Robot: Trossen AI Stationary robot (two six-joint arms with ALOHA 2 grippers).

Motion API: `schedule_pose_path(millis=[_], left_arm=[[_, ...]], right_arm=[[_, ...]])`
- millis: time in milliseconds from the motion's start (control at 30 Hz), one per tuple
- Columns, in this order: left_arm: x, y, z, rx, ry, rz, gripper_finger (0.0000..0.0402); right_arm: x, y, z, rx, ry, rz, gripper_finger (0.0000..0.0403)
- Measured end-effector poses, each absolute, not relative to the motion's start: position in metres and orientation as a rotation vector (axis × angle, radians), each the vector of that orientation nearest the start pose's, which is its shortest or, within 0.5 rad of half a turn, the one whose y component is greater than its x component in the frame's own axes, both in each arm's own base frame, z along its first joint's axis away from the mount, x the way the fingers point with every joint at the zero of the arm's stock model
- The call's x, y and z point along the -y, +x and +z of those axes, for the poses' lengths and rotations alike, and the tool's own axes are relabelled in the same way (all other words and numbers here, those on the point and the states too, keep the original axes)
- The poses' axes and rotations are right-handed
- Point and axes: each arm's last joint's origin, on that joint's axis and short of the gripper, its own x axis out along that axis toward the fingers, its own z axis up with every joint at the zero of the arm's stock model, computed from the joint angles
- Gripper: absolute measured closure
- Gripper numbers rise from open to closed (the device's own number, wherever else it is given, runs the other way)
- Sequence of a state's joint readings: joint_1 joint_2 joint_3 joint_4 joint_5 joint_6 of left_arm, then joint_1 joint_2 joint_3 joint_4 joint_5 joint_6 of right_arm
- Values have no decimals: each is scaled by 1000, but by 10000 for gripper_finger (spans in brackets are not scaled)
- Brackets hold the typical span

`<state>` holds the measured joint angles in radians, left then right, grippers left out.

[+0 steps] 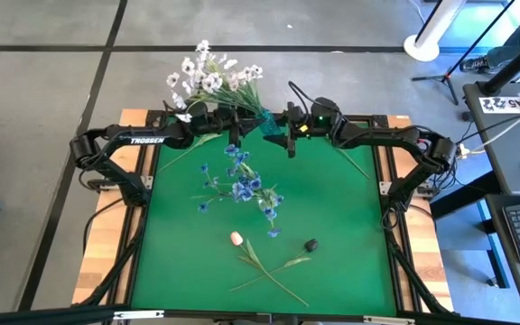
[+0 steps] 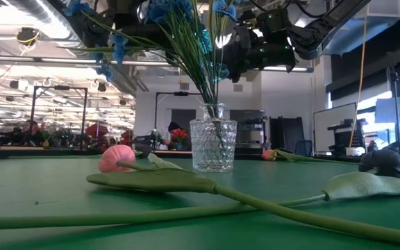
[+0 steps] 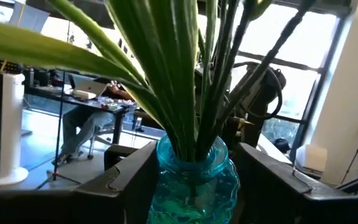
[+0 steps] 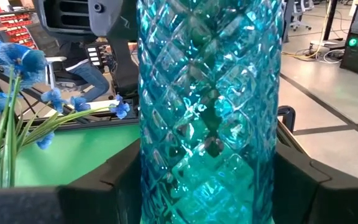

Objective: Sort flowers into vase by color
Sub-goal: Put the white flowers into the blue vase

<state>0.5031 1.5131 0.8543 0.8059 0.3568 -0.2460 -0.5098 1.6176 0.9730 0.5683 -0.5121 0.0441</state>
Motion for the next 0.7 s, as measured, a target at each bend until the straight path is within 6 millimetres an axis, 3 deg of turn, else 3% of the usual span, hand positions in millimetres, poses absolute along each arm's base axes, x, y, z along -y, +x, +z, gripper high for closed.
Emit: schedule_pose_path(millis=[433, 700], left_arm=[[-149, 294, 277, 141, -175, 165, 259], [-149, 295, 276, 140, -174, 173, 260]], right_arm=[[162, 319, 259, -79, 90, -3, 157], [162, 319, 258, -84, 91, -5, 157]])
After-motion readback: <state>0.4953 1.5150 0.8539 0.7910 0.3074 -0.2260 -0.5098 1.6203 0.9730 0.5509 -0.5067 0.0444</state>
